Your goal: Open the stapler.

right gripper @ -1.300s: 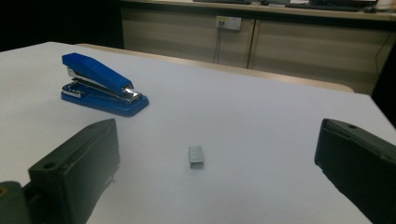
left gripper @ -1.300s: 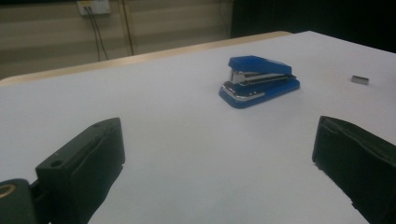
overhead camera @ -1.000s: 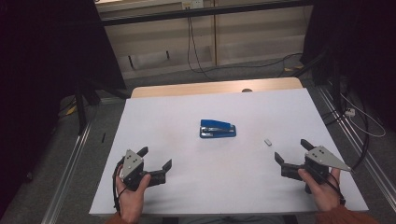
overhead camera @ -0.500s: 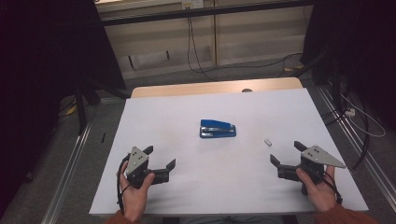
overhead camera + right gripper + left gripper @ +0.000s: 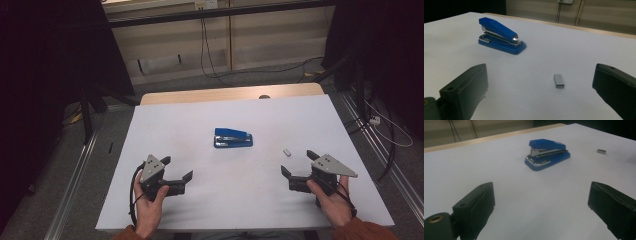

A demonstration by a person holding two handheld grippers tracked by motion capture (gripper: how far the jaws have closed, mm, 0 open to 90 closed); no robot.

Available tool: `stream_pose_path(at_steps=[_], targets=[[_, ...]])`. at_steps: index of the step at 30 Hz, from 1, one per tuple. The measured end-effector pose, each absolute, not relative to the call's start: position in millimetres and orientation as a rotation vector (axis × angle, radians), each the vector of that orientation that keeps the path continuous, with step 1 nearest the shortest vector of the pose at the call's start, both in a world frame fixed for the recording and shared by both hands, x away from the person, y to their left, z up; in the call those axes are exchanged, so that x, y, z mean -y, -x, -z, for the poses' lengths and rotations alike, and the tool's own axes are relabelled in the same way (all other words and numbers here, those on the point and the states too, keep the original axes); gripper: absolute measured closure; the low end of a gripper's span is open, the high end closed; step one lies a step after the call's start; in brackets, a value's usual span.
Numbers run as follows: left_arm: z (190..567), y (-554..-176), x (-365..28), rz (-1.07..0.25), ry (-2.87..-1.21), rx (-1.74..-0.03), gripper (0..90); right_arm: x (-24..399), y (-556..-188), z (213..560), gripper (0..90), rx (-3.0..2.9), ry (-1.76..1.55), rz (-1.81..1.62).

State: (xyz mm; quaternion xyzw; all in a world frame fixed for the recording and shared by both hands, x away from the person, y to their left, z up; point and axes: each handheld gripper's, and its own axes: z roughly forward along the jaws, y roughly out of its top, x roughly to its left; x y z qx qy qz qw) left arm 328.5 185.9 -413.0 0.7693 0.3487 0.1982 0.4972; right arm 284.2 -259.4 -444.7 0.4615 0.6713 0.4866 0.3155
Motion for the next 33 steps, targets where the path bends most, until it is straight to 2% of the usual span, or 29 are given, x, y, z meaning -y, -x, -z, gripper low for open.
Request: stream_pose_path(at_steps=[7,10,16,25,29,33], targets=[[414,-328,-182,-0.447,-1.881,-0.824,7.2,251,-290,445,1.1,-1.798,-1.224,-1.296],[415,-331,-181,-0.421,-1.879,-0.833,7.4,245,-292,442,4.1,-1.831,-1.163,-1.292],[414,-335,-175,-0.425,-1.870,-0.857,6.9,240,-299,438,2.8,-1.818,-1.143,-1.318],[414,-337,-168,-0.430,-1.890,-0.788,5.2,217,-311,438,2.2,-1.843,-1.109,-1.344],[417,-342,-165,-0.390,-1.902,-0.809,5.0,208,-317,436,5.3,-1.869,-1.054,-1.355],[416,-348,-161,-0.427,-1.905,-0.783,5.4,198,-322,433,7.1,-1.895,-1.046,-1.382]])
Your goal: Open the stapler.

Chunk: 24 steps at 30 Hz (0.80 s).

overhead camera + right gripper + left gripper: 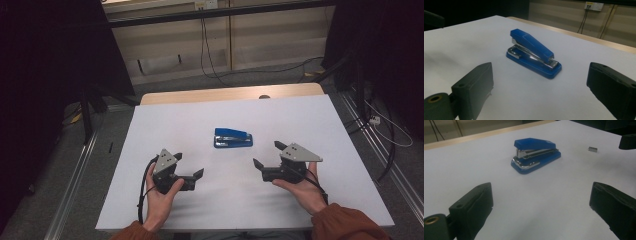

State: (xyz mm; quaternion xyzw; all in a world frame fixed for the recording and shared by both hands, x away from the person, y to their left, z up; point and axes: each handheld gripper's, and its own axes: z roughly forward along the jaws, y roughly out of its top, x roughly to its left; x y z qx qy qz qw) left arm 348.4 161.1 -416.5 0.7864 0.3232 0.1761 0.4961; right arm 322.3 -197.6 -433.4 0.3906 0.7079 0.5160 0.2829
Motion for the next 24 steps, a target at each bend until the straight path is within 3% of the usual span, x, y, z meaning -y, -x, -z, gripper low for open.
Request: stream_pose_path(at_steps=[24], targets=[[401,-389,-135,-0.464,-1.892,-0.779,4.6,168,-350,426,9.3,-1.973,-1.023,-1.383]])
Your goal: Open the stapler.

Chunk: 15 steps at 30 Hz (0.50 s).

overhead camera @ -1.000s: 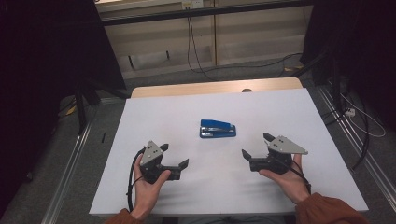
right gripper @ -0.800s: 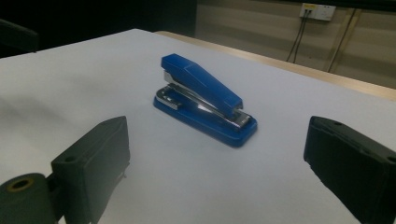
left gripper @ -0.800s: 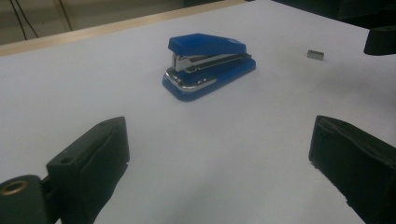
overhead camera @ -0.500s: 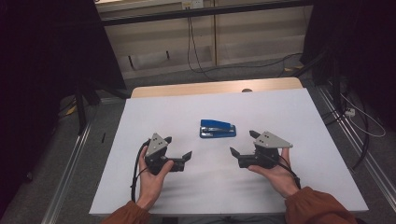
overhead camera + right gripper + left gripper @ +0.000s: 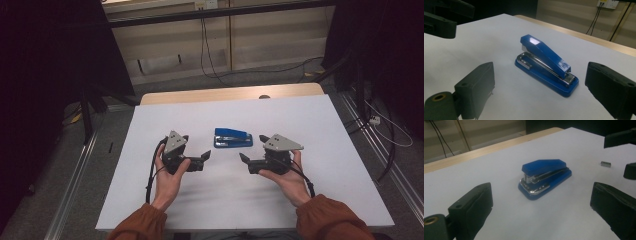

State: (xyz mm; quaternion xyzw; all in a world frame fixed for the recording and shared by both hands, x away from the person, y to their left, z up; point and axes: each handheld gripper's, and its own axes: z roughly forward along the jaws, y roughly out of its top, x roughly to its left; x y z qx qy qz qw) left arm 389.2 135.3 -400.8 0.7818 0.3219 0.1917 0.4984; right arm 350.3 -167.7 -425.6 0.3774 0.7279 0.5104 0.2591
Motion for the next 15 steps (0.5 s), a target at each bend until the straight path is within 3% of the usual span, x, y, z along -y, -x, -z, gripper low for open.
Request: stream_pose_path(at_steps=[15], targets=[[402,-413,-127,-0.454,-1.894,-0.771,6.3,162,-370,431,12.7,-1.986,-1.083,-1.433]])
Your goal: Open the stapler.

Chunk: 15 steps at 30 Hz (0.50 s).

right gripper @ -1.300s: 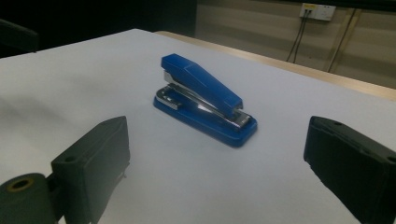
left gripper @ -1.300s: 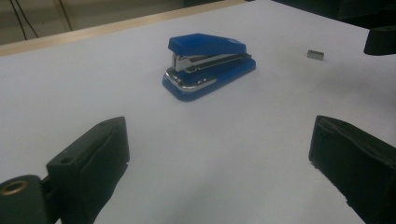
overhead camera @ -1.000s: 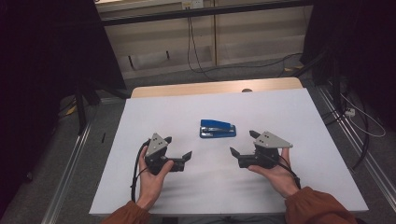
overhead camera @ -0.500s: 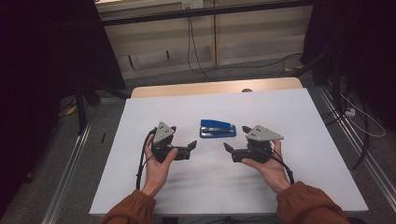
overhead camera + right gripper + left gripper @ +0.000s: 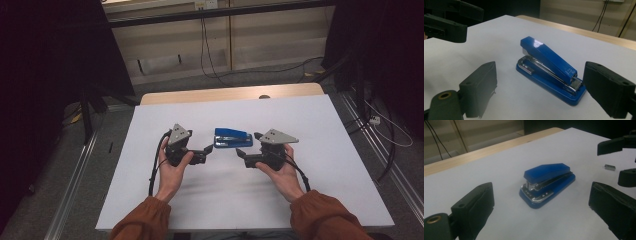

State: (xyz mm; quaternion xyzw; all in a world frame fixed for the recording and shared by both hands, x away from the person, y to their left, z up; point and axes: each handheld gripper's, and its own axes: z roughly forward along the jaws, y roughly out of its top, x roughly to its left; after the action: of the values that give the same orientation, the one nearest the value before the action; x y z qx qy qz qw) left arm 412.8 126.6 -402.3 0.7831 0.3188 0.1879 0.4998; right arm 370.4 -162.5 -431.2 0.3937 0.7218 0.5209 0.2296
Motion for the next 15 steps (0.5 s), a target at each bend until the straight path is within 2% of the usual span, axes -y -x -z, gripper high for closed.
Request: stream_pose_path(at_steps=[5,8,15], targets=[[402,-423,-120,-0.504,-1.889,-0.744,6.7,161,-377,431,12.5,-1.999,-1.105,-1.434],[404,-433,-116,-0.491,-1.887,-0.762,6.7,161,-381,428,8.7,-1.994,-1.069,-1.403],[407,-447,-106,-0.500,-1.898,-0.758,6.7,155,-388,432,9.9,-2.002,-1.082,-1.439]])
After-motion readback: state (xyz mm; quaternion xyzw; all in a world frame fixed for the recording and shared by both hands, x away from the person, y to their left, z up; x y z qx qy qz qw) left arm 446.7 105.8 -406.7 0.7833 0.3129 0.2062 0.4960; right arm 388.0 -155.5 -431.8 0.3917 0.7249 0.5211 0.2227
